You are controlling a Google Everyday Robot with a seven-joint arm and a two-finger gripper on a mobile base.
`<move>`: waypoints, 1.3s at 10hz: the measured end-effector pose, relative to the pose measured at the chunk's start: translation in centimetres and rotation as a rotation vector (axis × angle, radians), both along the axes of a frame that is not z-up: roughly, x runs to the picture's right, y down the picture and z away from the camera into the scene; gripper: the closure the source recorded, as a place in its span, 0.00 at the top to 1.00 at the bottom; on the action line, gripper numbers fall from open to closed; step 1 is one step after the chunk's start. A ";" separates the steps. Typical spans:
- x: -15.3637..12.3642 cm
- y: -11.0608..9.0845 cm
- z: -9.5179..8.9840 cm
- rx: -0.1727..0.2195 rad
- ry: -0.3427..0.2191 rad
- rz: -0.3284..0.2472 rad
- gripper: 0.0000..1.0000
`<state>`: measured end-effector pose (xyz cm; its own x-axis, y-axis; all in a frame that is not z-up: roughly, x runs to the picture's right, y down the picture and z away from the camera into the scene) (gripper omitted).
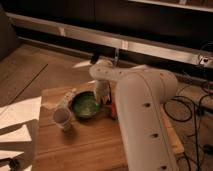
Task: Drag the ceramic bowl in a circle
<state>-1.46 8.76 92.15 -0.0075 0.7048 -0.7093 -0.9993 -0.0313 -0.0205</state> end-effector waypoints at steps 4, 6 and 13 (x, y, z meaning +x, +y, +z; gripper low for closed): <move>2.3 -2.0 0.9 0.017 0.057 -0.034 0.00; 1.4 -3.7 2.1 0.029 0.048 -0.074 0.00; -5.3 -5.1 -0.7 0.045 -0.078 -0.160 0.00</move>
